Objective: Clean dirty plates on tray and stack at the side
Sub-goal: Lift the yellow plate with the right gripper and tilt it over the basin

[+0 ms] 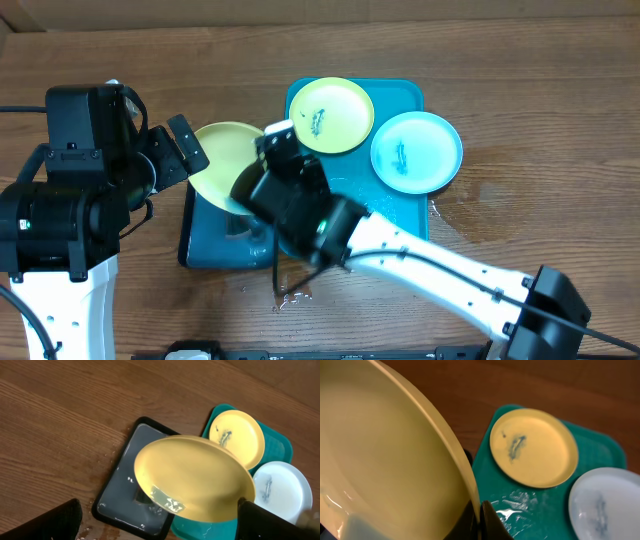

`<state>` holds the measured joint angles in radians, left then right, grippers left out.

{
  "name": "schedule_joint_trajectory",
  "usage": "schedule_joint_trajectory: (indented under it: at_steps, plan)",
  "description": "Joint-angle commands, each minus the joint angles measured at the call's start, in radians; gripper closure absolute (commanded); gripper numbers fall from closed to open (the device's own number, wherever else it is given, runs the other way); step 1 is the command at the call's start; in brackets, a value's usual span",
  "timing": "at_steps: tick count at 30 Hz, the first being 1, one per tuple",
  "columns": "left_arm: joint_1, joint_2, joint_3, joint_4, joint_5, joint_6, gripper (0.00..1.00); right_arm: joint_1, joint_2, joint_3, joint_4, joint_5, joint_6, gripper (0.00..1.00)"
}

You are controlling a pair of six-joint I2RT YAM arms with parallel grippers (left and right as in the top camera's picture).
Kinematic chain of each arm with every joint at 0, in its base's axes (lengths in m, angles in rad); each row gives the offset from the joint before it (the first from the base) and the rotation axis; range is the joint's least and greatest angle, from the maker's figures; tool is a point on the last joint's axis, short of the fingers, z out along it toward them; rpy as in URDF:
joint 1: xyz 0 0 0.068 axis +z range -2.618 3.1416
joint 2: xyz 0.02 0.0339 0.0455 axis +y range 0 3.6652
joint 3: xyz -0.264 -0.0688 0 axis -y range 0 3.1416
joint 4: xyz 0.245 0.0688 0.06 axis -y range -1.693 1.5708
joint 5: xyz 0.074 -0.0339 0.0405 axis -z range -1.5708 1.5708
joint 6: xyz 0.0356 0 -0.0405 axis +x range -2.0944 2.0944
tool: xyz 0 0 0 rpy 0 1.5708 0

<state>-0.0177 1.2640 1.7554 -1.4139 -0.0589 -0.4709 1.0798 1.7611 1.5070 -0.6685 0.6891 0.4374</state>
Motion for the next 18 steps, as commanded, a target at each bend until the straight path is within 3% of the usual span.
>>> schedule_joint_trajectory:
  at_steps: [1, 9, 18]
  plan:
    - [0.006, -0.001, 0.021, 0.001, 0.011, 0.003, 0.00, 0.079, 0.003, 0.015, 0.006, 0.284, 0.001, 0.96]
    - [0.006, 0.016, 0.020, 0.000, 0.011, 0.003, 0.00, 0.182, 0.003, 0.015, -0.022, 0.411, 0.000, 0.96]
    - [0.006, 0.035, 0.020, 0.000, 0.011, 0.003, 0.00, 0.198, 0.003, 0.015, -0.056, 0.481, 0.000, 0.96]
